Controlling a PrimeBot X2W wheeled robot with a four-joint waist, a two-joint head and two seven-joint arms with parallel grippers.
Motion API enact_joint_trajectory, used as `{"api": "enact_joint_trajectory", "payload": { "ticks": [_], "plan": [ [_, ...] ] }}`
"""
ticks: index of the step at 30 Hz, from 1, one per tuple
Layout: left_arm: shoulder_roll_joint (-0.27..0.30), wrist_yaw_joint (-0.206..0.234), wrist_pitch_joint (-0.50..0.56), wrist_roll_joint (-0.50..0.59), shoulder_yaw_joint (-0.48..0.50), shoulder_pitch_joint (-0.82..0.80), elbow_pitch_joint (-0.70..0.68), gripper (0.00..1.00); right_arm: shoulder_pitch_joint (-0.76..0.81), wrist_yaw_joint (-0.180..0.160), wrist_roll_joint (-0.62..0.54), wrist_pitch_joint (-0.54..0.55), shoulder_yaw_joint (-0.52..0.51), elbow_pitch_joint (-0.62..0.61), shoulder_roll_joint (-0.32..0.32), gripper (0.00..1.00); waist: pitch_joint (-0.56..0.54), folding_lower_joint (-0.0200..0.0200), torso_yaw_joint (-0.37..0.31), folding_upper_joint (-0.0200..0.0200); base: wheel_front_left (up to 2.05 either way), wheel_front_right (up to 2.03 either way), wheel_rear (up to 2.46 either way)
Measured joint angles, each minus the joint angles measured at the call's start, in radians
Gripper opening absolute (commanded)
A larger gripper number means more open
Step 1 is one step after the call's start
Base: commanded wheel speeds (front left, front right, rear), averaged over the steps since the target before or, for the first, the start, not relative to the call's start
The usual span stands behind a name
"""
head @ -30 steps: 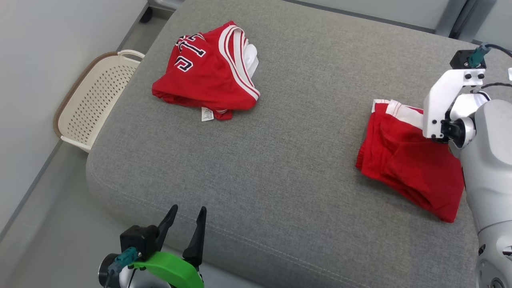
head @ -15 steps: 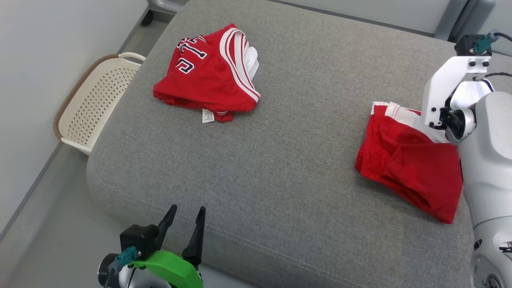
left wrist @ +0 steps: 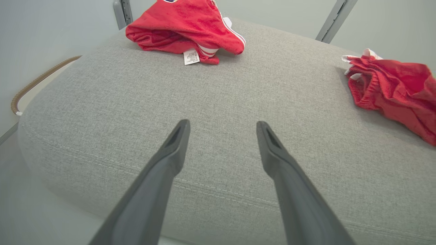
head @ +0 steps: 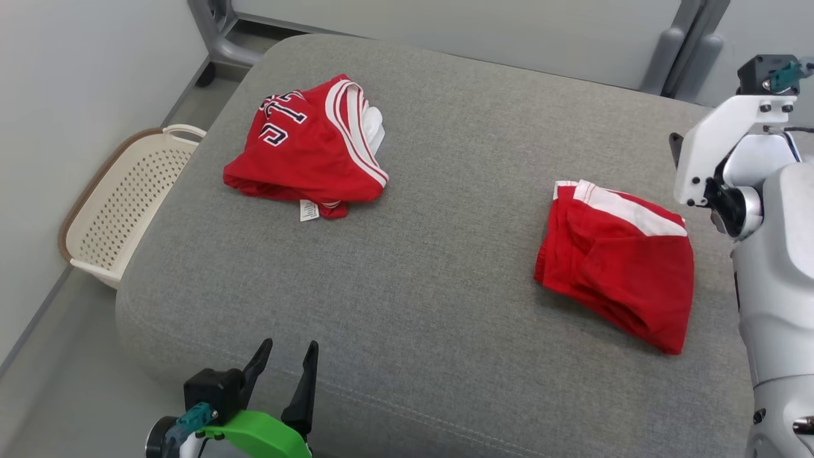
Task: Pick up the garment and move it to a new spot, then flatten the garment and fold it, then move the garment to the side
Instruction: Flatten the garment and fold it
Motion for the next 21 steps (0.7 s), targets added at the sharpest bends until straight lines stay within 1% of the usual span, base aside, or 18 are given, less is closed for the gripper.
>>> {"api": "enact_joint_trajectory", "payload": {
  "ticks": [3, 9, 11, 12, 16, 21],
  "plan": [
    [0.007, 0.005, 0.008, -0.001, -0.001, 0.006, -0.015, 1.00, 0.047, 0.000, 0.009, -0.002, -0.021, -0.044, -0.003, 1.00, -0.018, 0.0000, -0.017, 0.0000, 0.00, 0.00, 0.00],
    [0.018, 0.019, 0.021, -0.002, -0.003, 0.019, -0.033, 1.00, 0.164, 0.000, 0.016, 0.028, -0.055, -0.144, 0.001, 1.00, -0.044, 0.0000, -0.054, 0.0000, 0.00, 0.00, 0.00],
    [0.022, 0.022, 0.022, -0.002, -0.005, 0.020, -0.043, 1.00, 0.219, 0.000, 0.026, 0.043, -0.095, -0.193, 0.020, 1.00, -0.050, 0.0000, -0.071, 0.0000, 0.00, 0.00, 0.00],
    [0.025, 0.023, 0.025, -0.002, -0.006, 0.020, -0.050, 1.00, 0.254, 0.000, 0.044, 0.055, -0.126, -0.216, 0.044, 1.00, -0.051, 0.0000, -0.082, 0.0000, 0.00, 0.00, 0.00],
    [0.026, 0.021, 0.026, -0.002, -0.008, 0.017, -0.054, 1.00, 0.282, 0.000, 0.053, 0.063, -0.156, -0.249, 0.069, 1.00, -0.035, 0.0000, -0.094, 0.0000, 0.00, 0.00, 0.00],
    [0.026, 0.018, 0.025, -0.001, -0.009, -0.006, -0.052, 1.00, 0.295, 0.000, 0.060, 0.062, -0.174, -0.241, 0.094, 1.00, -0.008, 0.0000, -0.101, 0.0000, 0.00, 0.00, 0.00]
  ]
}}
